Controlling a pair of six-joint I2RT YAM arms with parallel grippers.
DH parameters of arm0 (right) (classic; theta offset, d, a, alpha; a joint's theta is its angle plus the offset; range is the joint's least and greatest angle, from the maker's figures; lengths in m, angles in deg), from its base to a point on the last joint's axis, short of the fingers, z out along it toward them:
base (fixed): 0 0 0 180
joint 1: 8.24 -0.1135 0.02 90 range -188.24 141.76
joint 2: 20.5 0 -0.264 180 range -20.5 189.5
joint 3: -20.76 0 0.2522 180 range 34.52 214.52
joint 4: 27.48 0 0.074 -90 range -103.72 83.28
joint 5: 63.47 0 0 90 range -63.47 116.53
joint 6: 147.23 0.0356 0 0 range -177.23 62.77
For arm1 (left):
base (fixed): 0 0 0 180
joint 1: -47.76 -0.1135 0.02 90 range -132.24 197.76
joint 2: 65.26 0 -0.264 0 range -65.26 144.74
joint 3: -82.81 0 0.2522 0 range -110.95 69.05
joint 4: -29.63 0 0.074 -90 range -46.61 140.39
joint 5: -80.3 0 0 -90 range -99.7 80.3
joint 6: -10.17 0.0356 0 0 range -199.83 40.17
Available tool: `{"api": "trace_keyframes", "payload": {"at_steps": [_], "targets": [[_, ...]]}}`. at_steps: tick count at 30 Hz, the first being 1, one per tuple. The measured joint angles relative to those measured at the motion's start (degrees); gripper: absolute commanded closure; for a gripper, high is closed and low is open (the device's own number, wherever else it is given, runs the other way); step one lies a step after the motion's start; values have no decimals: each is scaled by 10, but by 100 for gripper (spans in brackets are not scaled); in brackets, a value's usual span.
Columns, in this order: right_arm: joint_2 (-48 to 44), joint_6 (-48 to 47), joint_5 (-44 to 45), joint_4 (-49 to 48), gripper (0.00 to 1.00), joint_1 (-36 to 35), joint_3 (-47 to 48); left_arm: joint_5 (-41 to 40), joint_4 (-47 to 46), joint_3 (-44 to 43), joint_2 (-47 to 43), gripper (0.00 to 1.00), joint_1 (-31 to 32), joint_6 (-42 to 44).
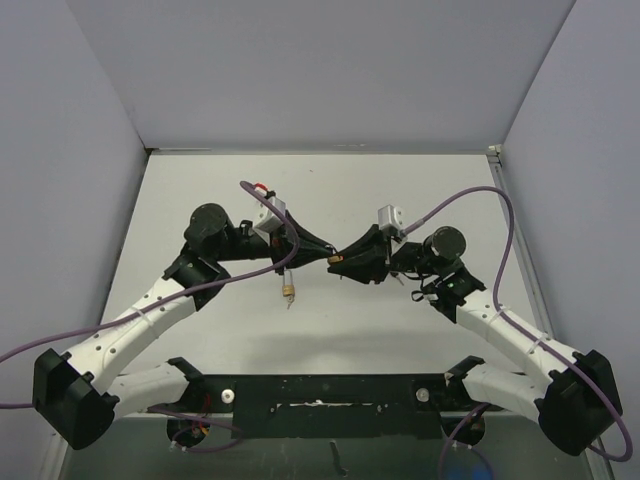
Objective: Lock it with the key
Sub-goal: Lock the lock.
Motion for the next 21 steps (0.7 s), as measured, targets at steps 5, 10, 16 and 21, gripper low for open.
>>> {"api": "trace_keyframes", "payload": {"at_steps": [5,10,16,21], "targets": [[-3,-12,19,42,90,0,1,-24,-8,16,-1,100,1,0],[-9,-20,49,75,40,-2,12,-56,3,23,-12,100,7,-2],[-58,-35,82,88,17,-5,27,-104,72,25,-6,100,20,10],[-95,-50,127,131,2,-6,5,-137,85,12,-6,100,3,19]]}}
